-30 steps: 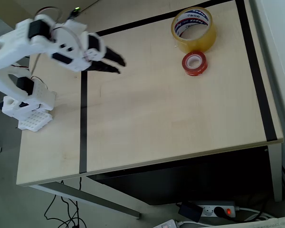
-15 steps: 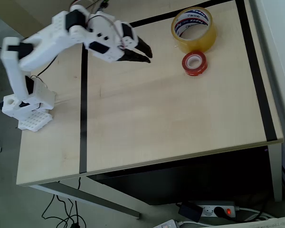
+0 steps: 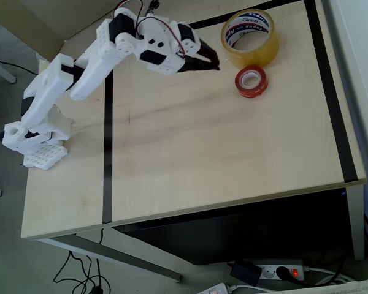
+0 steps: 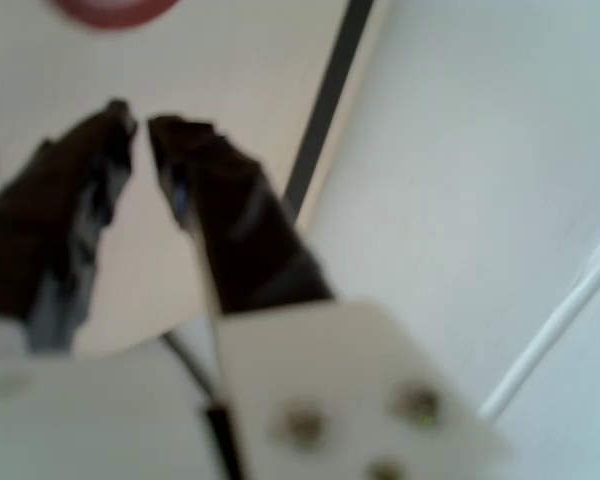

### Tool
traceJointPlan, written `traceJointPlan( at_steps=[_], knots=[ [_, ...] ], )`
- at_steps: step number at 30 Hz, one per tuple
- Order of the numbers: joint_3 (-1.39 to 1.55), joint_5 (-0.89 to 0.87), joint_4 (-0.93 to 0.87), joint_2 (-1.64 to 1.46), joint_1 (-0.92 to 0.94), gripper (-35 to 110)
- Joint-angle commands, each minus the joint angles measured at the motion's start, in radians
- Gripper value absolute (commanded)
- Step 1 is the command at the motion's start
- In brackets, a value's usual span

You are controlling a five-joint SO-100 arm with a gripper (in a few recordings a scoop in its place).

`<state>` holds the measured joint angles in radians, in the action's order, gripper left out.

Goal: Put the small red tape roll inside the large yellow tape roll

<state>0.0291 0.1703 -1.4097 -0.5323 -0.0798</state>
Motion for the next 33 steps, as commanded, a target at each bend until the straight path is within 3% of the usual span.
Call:
traceJointPlan(
  at_steps=[1,20,33],
  knots=[
    [-0.084,0.014,0.098,-0.034,-0.018,0],
    [-0.089,0.014,0.407,0.181,-0.009,0],
    [-0.080,0.014,0.468,0.238,0.023,0]
  ],
)
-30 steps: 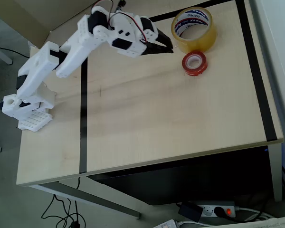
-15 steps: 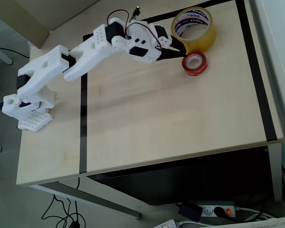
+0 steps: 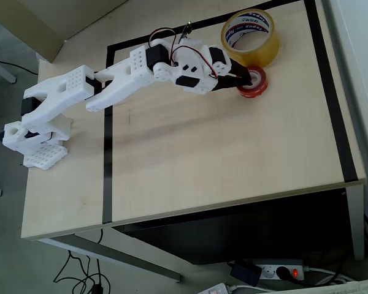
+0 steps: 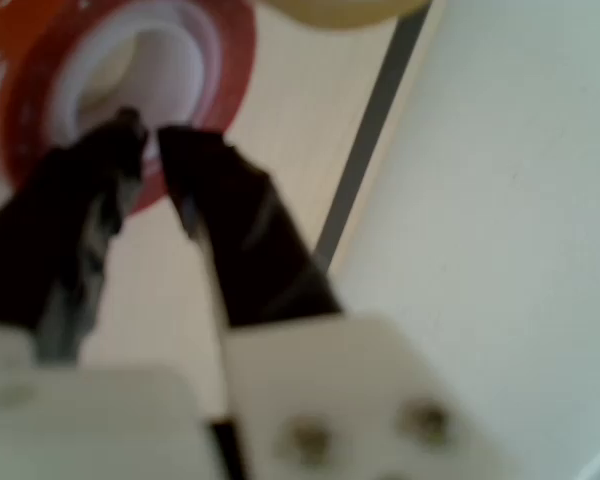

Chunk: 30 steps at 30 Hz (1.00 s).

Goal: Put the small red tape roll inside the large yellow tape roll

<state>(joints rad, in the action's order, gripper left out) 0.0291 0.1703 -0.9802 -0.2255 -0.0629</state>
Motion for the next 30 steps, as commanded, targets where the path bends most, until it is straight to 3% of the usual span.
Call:
traceJointPlan(
  at_steps=[1,21,30],
  knots=[
    [-0.074,0.014,0.028,-0.069,0.006,0],
    [-0.241,0.106,-0.707,-0.164,0.006,0],
    [-0.268,0.104,-0.749,-0.233,0.003,4]
  ],
)
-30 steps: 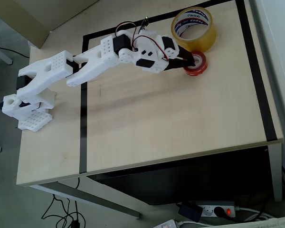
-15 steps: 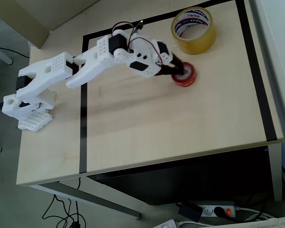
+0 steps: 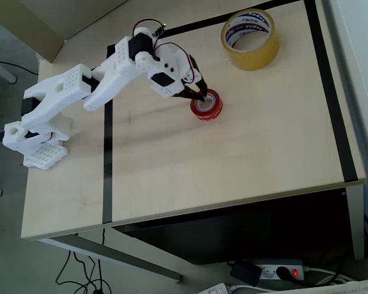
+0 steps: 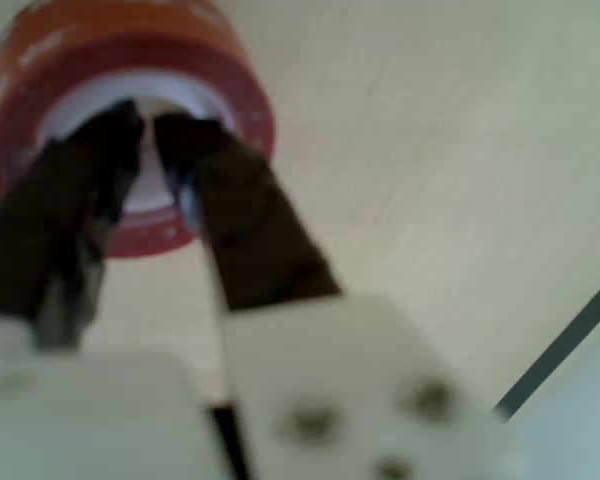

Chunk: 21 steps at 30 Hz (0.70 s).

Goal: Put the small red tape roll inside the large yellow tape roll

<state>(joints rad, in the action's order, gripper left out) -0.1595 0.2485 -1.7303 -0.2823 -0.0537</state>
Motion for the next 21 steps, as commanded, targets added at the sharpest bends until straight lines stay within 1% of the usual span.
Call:
traceJointPlan(
  at_steps=[1,7,11,18,21],
  knots=[
    [-0.080,0.023,0.005,-0.196,-0.002,5],
    [-0.038,0.028,-0.012,-0.373,0.011,19],
    [-0.005,0.029,-0.077,-0.443,0.011,25],
    [0.417,0.029,-0.078,-0.629,0.015,26],
    [0.543,0.023,-0.078,-0.675,0.029,26]
  ],
)
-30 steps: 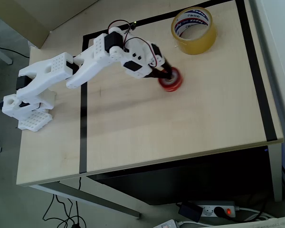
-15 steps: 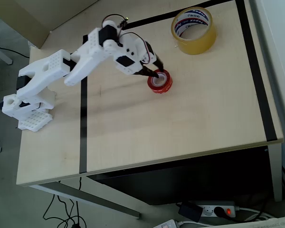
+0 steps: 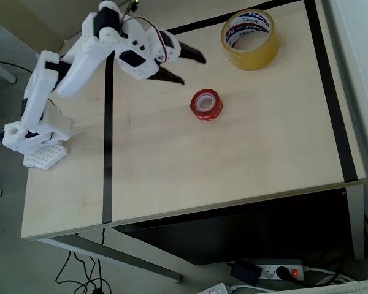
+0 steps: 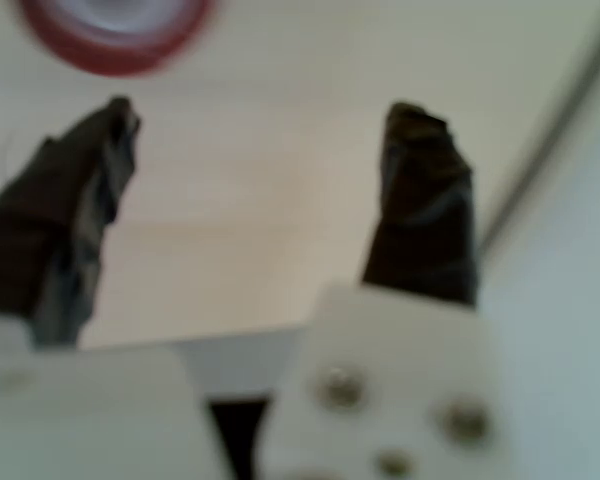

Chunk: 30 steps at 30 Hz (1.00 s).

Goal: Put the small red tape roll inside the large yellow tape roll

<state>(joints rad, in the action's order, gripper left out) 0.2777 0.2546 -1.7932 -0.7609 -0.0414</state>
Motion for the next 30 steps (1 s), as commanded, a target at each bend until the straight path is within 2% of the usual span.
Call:
traceJointPlan(
  at_steps=[1,9,30],
  knots=[
    [0.127,0.017,-0.015,-0.198,0.021,26],
    [0.202,0.012,-0.015,-0.147,0.044,32],
    [0.265,-0.037,-0.015,0.032,0.063,34]
  ],
)
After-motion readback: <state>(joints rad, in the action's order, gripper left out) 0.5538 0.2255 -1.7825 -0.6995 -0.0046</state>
